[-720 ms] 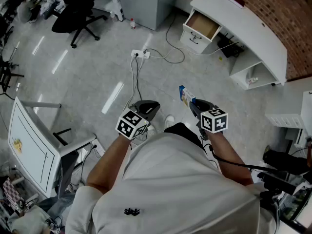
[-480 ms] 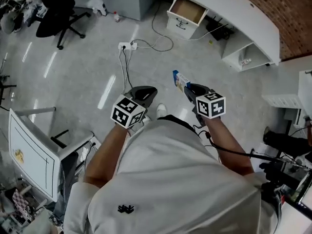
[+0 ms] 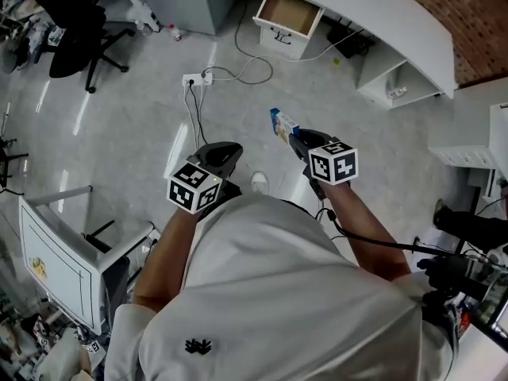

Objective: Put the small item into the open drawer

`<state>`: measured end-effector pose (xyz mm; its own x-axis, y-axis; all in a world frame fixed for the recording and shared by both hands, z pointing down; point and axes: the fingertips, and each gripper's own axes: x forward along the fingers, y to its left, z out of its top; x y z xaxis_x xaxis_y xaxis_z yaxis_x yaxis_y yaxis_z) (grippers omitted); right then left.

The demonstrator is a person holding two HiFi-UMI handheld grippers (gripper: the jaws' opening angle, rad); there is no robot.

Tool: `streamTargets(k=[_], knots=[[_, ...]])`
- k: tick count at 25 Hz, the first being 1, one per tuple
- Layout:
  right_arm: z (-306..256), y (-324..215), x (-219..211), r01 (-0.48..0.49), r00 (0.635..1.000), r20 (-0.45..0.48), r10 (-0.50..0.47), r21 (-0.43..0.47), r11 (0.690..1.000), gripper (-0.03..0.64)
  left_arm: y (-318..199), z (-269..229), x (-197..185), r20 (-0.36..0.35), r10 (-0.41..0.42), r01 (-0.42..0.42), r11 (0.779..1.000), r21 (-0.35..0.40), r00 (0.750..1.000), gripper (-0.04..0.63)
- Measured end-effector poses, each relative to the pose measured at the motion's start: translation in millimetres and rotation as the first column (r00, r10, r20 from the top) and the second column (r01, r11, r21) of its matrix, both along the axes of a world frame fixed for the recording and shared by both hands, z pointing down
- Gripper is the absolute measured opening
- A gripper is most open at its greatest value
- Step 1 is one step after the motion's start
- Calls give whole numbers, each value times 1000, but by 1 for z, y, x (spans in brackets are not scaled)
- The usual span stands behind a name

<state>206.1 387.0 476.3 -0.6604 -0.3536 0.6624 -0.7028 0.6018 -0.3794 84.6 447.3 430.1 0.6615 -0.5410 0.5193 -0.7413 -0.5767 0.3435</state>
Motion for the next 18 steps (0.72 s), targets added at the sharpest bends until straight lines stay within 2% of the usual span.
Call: streamTargets(k=[6,11,15,18], knots=[[19,-48,17,-104,994,30,105,-35,994,109,-41,12,10,-3,42,-42,998,-36,999,35],[40,-92,21,-199,979,31,201,-49,979,109,-94,29,7,-36,96,-97,995,-39,995,35],[45,-129,11,-264,964,10,265,-58,963,109,-149,32,-11,-67,140,-142,989,-30,988,35],[42,-167,-8,-318,948,-3,318,-55,947,109,-191,32,-36,-64,197,-200,979,-31,978,35]])
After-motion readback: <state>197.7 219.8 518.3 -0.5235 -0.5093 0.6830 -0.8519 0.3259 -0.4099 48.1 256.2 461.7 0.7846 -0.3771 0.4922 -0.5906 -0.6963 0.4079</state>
